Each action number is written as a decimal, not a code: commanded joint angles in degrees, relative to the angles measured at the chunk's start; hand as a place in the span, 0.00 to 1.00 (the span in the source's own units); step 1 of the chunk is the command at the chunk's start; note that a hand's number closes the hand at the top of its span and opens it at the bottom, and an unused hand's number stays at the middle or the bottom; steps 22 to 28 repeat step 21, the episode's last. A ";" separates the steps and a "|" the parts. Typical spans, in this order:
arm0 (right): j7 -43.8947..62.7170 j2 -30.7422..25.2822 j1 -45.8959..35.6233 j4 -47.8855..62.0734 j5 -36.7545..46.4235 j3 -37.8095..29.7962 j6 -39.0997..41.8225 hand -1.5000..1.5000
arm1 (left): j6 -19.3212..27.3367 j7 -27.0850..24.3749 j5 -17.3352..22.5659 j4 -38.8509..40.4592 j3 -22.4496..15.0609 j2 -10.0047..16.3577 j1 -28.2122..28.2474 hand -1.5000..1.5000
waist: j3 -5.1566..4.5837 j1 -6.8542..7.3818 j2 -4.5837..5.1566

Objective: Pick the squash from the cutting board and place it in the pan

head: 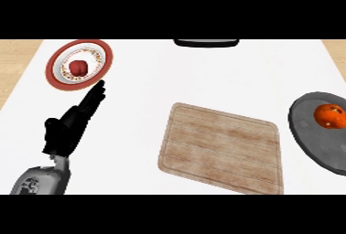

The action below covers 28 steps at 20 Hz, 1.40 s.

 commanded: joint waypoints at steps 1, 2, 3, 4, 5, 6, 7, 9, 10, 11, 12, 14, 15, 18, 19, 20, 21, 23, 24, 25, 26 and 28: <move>-9.02 -1.20 4.27 0.64 -0.97 -1.56 4.79 0.00 | 0.28 -0.98 -0.42 2.70 0.43 -0.83 -1.26 0.50 | 0.00 -0.52 0.00; -9.95 -2.42 6.86 0.42 -1.50 -1.84 8.52 0.00 | 0.04 -0.22 -0.24 2.50 1.68 0.31 -2.36 0.50 | -0.06 -1.04 -0.22; -12.49 -0.66 7.78 0.09 -0.95 -1.52 6.09 0.00 | -0.34 -1.35 -0.14 2.26 1.02 -0.23 -0.52 0.50 | -0.05 -0.72 -0.22; -10.67 0.06 6.86 0.06 -0.78 -1.18 5.85 0.00 | -0.46 2.15 0.04 -0.06 0.96 -0.13 -2.24 0.50 | -0.10 -0.60 -0.35; -13.09 -0.34 9.69 0.33 -1.44 -1.96 7.52 0.00 | -1.78 0.63 1.72 -1.07 2.36 1.23 0.91 0.50 | -0.03 -0.48 -0.35; -11.47 -0.16 8.23 -0.02 -1.44 -1.82 7.88 0.00 | 0.88 0.78 -2.04 -0.20 -0.66 -1.19 0.03 0.50 | -0.05 -0.58 -0.33; -13.92 1.19 10.72 -0.34 -1.38 -1.72 7.69 0.00 | 0.07 -0.71 -0.92 -0.45 0.50 -0.54 1.32 0.50 | -0.07 -0.69 -0.39; -13.78 0.55 11.55 -1.53 -1.43 -1.52 9.47 0.00 | 0.17 -1.47 -0.77 -0.06 0.59 -1.14 2.13 0.50 | -0.11 -0.85 -0.44; -16.70 0.96 14.95 -1.68 -1.75 -1.83 10.89 0.00 | -0.39 -1.30 -0.65 -0.04 1.41 0.13 2.23 0.50 | -0.05 -1.21 -0.46; -15.90 1.09 13.81 -1.87 -1.68 -1.81 10.03 0.00 | -0.45 0.16 -0.85 -0.83 0.36 -0.56 1.12 0.50 | -0.02 -0.95 -0.42; -15.28 1.56 13.09 -2.11 -1.45 -1.64 8.57 0.00 | -0.09 3.04 -0.30 -1.20 1.09 -0.65 -1.42 0.50 | -0.02 -0.88 -0.41; -18.71 2.87 18.47 -4.69 -1.85 -1.49 9.13 0.00 | -0.41 1.21 0.14 0.20 2.02 -0.52 -0.34 0.50 | -0.19 -1.72 -0.66; -18.82 2.10 18.74 -3.89 -2.11 -1.95 10.69 0.00 | -0.44 -0.46 -0.45 -2.43 0.48 -0.96 3.87 0.50 | -0.03 -1.05 -0.64; -19.76 4.24 19.93 -6.02 -2.23 -1.73 8.59 0.00 | -1.83 3.36 0.81 -1.87 2.39 0.84 -0.11 0.50 | -0.07 -1.39 -0.63; -19.18 4.39 19.69 -5.68 -2.24 -1.79 8.31 0.00 | -1.27 -1.14 -0.46 0.85 2.44 0.41 1.50 0.50 | -0.09 -1.26 -0.51; -20.17 3.49 21.96 -6.02 -2.56 -2.21 8.82 0.00 | -0.93 1.86 -0.49 -1.77 2.07 0.36 1.66 0.50 | -0.11 -1.35 -0.65; -17.72 2.29 20.31 -5.84 -2.72 -2.43 8.40 0.00 | -1.55 -0.88 0.08 -1.22 2.02 -0.28 2.52 0.50 | -0.14 -1.10 -0.60; -17.72 2.29 20.31 -5.84 -2.72 -2.43 8.40 0.00 | -1.55 -0.88 0.08 -1.22 2.02 -0.28 2.52 0.50 | -0.14 -1.10 -0.60; -17.72 2.29 20.31 -5.84 -2.72 -2.43 8.40 0.00 | -1.55 -0.88 0.08 -1.22 2.02 -0.28 2.52 0.50 | -0.14 -1.10 -0.60; -17.72 2.29 20.31 -5.84 -2.72 -2.43 8.40 0.00 | -1.55 -0.88 0.08 -1.22 2.02 -0.28 2.52 0.50 | -0.14 -1.10 -0.60; -17.72 2.29 20.31 -5.84 -2.72 -2.43 8.40 0.00 | -1.55 -0.88 0.08 -1.22 2.02 -0.28 2.52 0.50 | -0.14 -1.10 -0.60; -17.72 2.29 20.31 -5.84 -2.72 -2.43 8.40 0.00 | -1.55 -0.88 0.08 -1.22 2.02 -0.28 2.52 0.50 | -0.14 -1.10 -0.60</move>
